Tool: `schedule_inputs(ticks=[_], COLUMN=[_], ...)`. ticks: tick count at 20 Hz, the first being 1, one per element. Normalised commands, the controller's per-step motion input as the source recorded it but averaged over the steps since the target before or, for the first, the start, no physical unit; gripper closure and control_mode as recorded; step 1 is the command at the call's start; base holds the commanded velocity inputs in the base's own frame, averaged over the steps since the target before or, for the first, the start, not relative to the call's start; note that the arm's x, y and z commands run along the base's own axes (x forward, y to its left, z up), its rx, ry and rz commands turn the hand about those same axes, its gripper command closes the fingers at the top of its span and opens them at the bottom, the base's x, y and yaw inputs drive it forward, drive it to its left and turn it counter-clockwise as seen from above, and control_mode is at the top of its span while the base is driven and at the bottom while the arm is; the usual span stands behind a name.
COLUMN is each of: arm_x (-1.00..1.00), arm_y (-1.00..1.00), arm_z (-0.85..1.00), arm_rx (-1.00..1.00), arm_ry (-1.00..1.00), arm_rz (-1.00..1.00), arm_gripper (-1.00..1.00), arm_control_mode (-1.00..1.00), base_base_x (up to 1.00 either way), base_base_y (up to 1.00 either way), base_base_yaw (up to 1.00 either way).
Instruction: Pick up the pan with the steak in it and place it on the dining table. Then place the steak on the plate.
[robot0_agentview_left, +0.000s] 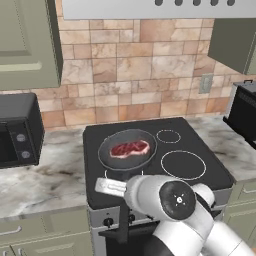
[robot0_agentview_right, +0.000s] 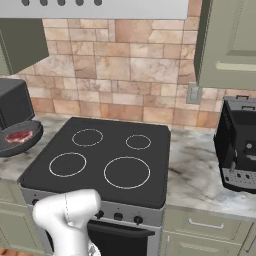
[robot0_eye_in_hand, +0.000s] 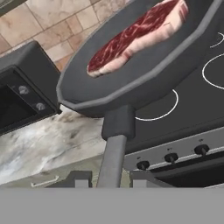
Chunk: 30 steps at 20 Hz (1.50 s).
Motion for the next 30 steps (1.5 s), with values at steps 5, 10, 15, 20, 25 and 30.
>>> schedule_inputs(ticks=[5,10,15,20,25,30], arm_x=[-0.18,-0.14,0.00,0.00,0.00,0.00], arm_y=[-0.61,-0.49,-0.01,0.00,0.00,0.00], arm_z=[-0.34,-0.23,0.00,0.00,0.00,0.00], arm_rx=[0.23,0.18,0.01,0.00,0.00,0.00], arm_ry=[-0.12,-0.09,0.00,0.00,0.00,0.00], arm_rz=[0.15,0.15,0.00,0.00,0.00,0.00], arm_gripper=[1.00,1.00,1.00,1.00,1.00,1.00], arm_control_mode=[-1.00,-1.00,-1.00,1.00,1.00,1.00], base_base_x=[0.00,0.00,0.00,-0.01,-0.51,-0.80], base_base_y=[0.00,0.00,0.00,0.00,0.00,0.02], base_base_yaw=[0.00,0.00,0.00,0.00,0.01,0.02])
